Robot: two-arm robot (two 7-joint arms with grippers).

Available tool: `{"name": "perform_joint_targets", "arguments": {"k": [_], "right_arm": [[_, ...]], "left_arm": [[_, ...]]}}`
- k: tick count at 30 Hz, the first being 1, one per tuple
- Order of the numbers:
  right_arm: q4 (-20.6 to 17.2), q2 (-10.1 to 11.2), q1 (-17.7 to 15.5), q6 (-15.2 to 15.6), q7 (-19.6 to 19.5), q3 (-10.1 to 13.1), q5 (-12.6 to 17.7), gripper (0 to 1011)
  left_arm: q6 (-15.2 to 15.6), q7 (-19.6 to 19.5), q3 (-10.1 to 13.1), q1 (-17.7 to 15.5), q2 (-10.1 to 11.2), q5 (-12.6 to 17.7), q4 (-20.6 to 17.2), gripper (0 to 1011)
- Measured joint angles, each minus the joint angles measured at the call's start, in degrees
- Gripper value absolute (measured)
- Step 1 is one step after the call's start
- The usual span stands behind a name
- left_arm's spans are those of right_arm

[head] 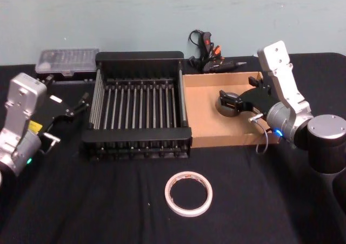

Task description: Pick up the white tape and place it into the black box , Pick up the silver tape and place it into the brown box.

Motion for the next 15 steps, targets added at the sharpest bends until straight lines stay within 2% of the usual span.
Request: {"name": "perform_joint_targets", "arguments": {"k": [7,15], "right_arm": [[-2.0,0.1,-1.3,1.0,0.8,1.1,0.3,1002],[-10.7,2.2,-6.8,6.0,2.9,3.0,1.9,1002]], "left_arm": [[0.0,0.0,0.0,0.0,0.0,0.0,0.0,1001],[0.0,0.0,0.0,0.0,0.0,0.0,0.0,1001]]}}
